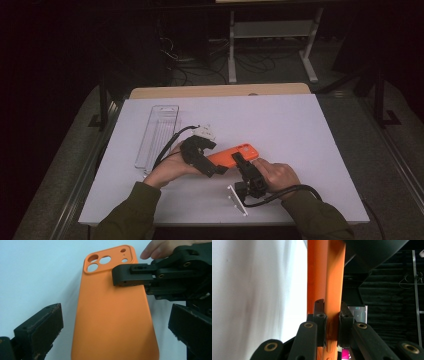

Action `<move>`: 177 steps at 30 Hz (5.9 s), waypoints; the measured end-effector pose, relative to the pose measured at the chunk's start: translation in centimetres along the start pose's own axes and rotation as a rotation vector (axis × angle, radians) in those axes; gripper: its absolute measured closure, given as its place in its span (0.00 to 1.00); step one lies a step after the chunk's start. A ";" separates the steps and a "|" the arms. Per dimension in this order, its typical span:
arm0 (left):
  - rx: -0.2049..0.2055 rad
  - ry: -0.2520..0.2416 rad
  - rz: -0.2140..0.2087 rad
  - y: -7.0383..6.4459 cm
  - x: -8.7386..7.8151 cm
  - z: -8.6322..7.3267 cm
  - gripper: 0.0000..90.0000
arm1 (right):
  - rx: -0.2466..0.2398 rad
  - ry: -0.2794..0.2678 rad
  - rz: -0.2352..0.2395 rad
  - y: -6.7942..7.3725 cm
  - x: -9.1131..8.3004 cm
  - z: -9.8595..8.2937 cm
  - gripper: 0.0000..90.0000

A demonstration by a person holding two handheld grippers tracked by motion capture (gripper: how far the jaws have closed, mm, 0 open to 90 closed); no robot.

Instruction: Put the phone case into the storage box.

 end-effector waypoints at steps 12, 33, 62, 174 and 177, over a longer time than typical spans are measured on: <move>0.034 -0.013 0.012 1.3 -2.5 -0.7 0.00 | 0.008 0.009 0.011 0.0 0.1 -0.3 0.88; 0.036 0.023 0.047 2.6 -3.5 -1.8 0.00 | 0.044 0.020 0.065 -0.2 0.1 -1.0 0.88; 0.013 -0.017 0.057 2.8 -3.6 -1.6 0.00 | 0.282 0.050 0.141 -0.6 0.4 -2.3 0.88; -0.111 -0.189 0.111 3.3 -3.8 -0.2 0.00 | 1.416 0.097 0.445 -2.6 1.9 -8.4 0.88; -0.119 -0.192 0.108 3.0 -3.4 -0.1 0.00 | 1.402 0.099 0.444 -2.7 1.9 -8.1 0.88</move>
Point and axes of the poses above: each handheld gripper's, and its own axes: x roughly forward along the jaws, z roughly out of its top, y roughly to its left, the point moved 3 cm from there along x, roughly forward along the jaws, and after that the axes turned 13 degrees about -x, right-handed, at the moved point
